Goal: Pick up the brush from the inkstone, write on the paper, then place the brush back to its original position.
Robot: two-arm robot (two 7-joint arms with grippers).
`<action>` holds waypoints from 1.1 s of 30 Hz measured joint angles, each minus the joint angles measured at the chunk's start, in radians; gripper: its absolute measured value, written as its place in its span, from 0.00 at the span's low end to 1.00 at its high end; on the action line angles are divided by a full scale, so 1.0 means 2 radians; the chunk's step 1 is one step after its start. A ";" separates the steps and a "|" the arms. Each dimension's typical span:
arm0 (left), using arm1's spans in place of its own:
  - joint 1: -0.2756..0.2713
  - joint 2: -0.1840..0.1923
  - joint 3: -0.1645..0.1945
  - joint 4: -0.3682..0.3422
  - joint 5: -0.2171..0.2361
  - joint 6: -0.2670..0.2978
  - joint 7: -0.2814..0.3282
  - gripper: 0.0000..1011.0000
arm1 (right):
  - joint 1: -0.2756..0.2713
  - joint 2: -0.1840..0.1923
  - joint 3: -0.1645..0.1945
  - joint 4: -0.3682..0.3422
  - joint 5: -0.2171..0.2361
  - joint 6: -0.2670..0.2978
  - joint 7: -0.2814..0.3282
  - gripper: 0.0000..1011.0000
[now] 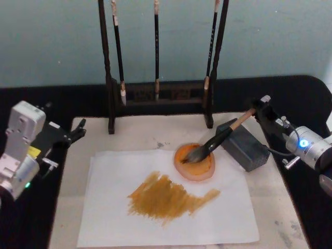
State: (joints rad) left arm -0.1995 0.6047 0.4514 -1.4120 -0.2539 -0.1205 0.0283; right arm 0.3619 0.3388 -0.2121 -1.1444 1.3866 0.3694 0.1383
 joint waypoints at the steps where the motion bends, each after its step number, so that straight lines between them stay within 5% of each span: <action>1: 0.000 0.000 0.000 0.000 0.000 0.000 0.000 1.00 | 0.000 0.000 0.000 0.000 0.000 0.000 0.000 0.50; 16: 0.000 0.000 0.000 0.000 0.000 0.000 0.000 1.00 | -0.001 -0.001 0.001 0.000 0.000 0.000 -0.001 0.95; 25: 0.000 0.000 0.000 0.000 0.000 0.000 0.000 1.00 | -0.002 0.000 0.001 -0.003 0.001 -0.001 -0.002 0.99; 33: 0.000 0.000 0.000 0.000 0.000 0.000 0.000 1.00 | -0.067 0.019 0.019 -0.127 0.023 -0.029 -0.084 0.99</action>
State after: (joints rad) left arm -0.1995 0.6047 0.4514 -1.4120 -0.2539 -0.1205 0.0283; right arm 0.2279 0.3772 -0.1747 -1.3975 1.4317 0.3105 -0.0306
